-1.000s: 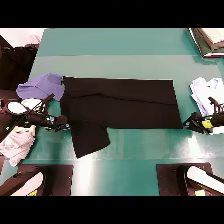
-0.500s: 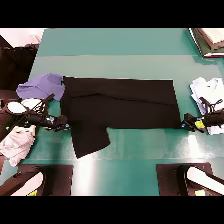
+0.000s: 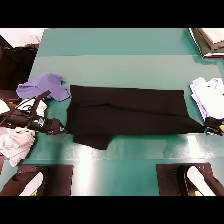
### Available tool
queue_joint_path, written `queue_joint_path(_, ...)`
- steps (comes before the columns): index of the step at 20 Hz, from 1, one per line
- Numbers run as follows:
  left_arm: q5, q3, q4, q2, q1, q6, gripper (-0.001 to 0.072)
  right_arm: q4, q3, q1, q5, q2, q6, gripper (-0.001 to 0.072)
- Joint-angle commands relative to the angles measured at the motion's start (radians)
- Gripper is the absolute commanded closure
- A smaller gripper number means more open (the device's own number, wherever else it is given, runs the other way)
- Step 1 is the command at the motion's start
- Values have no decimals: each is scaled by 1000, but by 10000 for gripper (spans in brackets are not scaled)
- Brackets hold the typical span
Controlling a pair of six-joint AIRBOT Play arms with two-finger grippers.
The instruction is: Fold the shirts.
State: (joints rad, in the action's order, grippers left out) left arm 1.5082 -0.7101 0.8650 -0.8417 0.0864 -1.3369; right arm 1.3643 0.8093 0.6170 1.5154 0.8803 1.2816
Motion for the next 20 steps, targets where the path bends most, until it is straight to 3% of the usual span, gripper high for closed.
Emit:
queue_joint_path(1,49,-40,-110,63,0,-25,682,3,37,5,22,-86,5,699)
queue_joint_path(7,-344,-153,-62,52,0,10,682,-10,150,-154,-92,35,82,699)
queue_joint_path(11,-433,-224,-53,-89,0,35,681,-10,257,-240,-132,199,142,699)
queue_joint_path(16,-519,-312,-62,-336,0,36,680,-11,381,-326,-159,386,144,697)
queue_joint_path(19,-610,-356,-67,-452,0,35,679,-11,443,-357,-234,481,225,695)
queue_joint_path(20,-639,-375,-71,-485,0,34,647,-27,462,-357,-268,508,248,674)
